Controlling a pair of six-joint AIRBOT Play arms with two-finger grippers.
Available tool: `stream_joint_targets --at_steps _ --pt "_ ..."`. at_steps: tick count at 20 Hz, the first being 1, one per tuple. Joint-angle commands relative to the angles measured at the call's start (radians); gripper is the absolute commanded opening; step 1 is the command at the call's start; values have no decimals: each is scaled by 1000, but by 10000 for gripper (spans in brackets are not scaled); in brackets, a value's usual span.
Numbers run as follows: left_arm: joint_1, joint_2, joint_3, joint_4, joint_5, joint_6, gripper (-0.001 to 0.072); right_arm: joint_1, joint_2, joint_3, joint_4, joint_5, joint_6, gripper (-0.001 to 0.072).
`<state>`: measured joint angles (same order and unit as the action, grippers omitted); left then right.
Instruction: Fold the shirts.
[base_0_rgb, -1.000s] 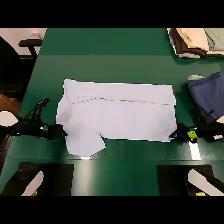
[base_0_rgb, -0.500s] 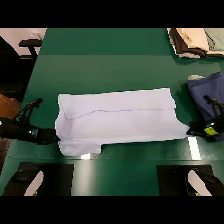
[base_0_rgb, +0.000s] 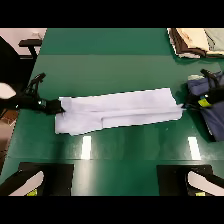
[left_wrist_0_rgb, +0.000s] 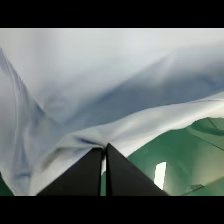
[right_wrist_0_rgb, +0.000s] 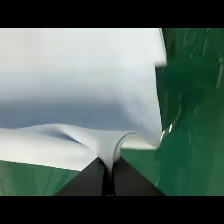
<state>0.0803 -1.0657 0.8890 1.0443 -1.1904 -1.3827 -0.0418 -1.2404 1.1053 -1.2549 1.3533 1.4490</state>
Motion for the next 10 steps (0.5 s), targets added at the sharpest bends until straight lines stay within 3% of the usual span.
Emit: stream_joint_targets --at_steps 1,5,6,7,8,10 --pt "1 -212 121 -36 135 57 28 59 -194 141 46 -72 1 17" --pt "1 -298 187 -37 192 56 51 52 -331 264 115 -79 1 18" --pt "1 -297 192 -39 197 55 296 46 -348 283 128 -80 -8 69" --pt "1 -297 201 -40 196 51 475 37 -360 299 158 -79 -29 220" --pt "2 -296 214 -45 191 47 502 24 -365 310 192 -76 -54 317" --pt "1 -296 248 -76 157 47 501 -21 -365 314 253 -48 -109 386"
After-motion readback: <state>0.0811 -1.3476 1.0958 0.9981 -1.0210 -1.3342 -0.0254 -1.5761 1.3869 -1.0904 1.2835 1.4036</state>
